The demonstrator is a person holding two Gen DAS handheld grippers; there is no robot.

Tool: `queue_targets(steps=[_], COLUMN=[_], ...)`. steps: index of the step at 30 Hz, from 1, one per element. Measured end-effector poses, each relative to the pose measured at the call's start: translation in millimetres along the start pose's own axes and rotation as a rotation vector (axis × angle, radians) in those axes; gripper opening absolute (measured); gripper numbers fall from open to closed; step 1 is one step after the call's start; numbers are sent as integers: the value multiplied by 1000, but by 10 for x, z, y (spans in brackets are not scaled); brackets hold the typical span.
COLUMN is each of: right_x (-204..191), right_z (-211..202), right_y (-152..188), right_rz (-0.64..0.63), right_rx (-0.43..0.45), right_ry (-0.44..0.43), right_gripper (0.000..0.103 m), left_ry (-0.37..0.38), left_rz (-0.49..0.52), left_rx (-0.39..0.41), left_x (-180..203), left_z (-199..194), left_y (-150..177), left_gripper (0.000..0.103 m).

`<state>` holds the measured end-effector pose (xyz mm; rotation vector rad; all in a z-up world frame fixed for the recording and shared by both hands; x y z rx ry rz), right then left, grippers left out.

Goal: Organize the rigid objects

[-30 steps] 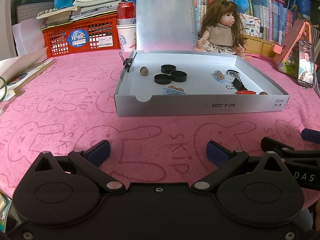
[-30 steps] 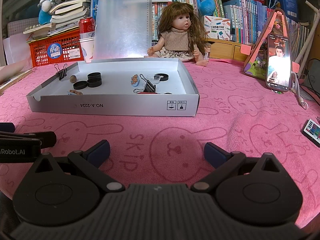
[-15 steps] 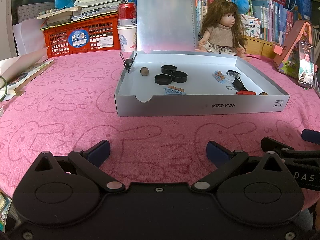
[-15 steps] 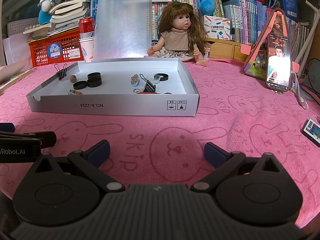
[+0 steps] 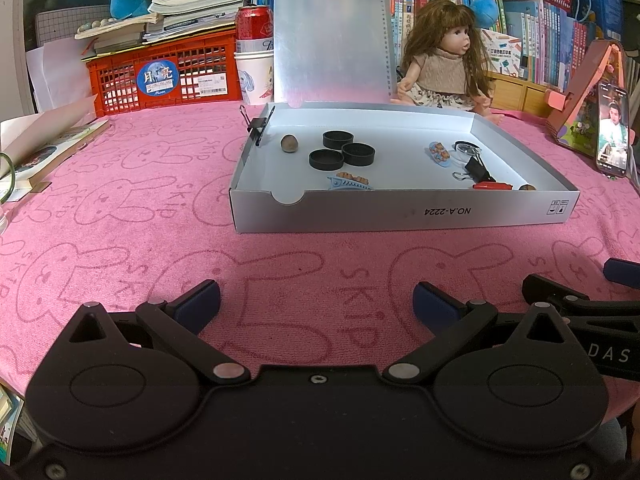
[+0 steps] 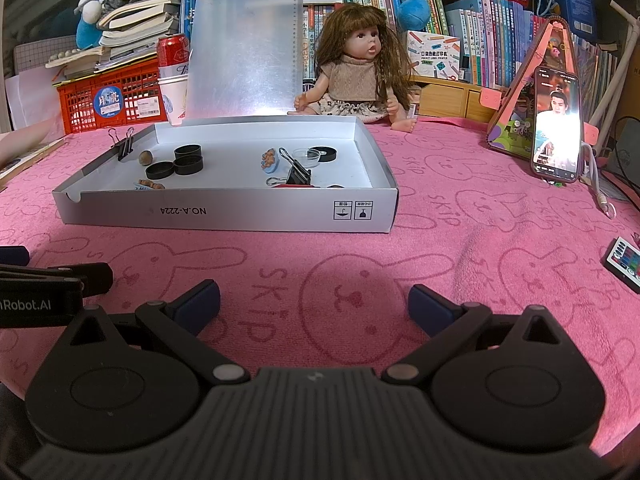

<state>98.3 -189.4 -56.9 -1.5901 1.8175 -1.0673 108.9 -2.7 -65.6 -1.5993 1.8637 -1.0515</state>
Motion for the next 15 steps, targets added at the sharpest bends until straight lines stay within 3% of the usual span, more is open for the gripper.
queue_targets(steps=[15], right_x=[-1], right_z=[-1], right_y=[-2], right_rz=[0], right_rx=[-1], right_ry=[0], right_gripper=[103], left_ry=[0], left_rz=[-18], left_rx=[2], left_x=[-34], left_z=[-6], left_y=[-38], left_gripper=[103])
Point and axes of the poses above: each gripper's, at about its wrist camera, not at the fingertips, and z roughly the way its jaws point, x to its right, y to its underside, the point moved 9 cm from there along z, roughly the way its jaws point, and after that the axes turned 12 degrees about y, right-handed, at the moved point
